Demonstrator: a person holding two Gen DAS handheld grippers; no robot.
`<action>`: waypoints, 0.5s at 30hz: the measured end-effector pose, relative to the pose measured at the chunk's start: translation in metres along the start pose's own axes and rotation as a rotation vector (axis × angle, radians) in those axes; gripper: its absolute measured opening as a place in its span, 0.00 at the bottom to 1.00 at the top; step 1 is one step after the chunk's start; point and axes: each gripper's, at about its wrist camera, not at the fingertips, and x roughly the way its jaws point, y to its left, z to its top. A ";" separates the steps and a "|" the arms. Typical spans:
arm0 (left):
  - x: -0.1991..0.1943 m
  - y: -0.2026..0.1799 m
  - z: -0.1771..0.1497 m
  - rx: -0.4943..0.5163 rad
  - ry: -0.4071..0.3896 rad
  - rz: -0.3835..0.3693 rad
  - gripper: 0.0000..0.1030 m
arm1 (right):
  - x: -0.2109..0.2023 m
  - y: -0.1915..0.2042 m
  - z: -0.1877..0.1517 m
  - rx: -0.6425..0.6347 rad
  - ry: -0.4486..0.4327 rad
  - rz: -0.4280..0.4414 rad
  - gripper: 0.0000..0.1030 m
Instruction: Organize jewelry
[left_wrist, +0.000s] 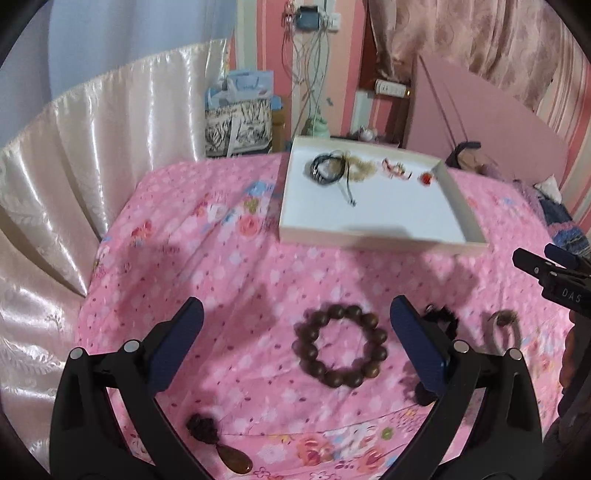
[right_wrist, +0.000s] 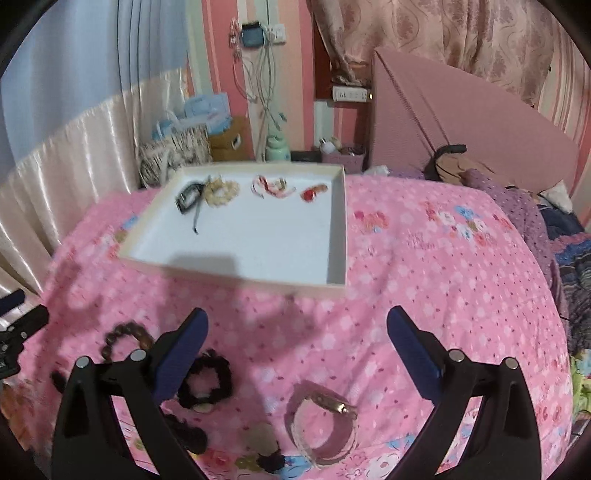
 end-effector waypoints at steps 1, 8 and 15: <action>0.004 0.001 -0.003 -0.006 0.005 -0.004 0.97 | 0.004 0.002 -0.003 -0.005 0.012 -0.002 0.94; 0.043 0.002 -0.016 -0.033 0.071 -0.027 0.97 | 0.026 0.019 -0.020 -0.047 0.089 0.009 0.94; 0.074 -0.003 -0.022 -0.024 0.115 -0.008 0.97 | 0.042 0.033 -0.029 -0.093 0.142 0.024 0.94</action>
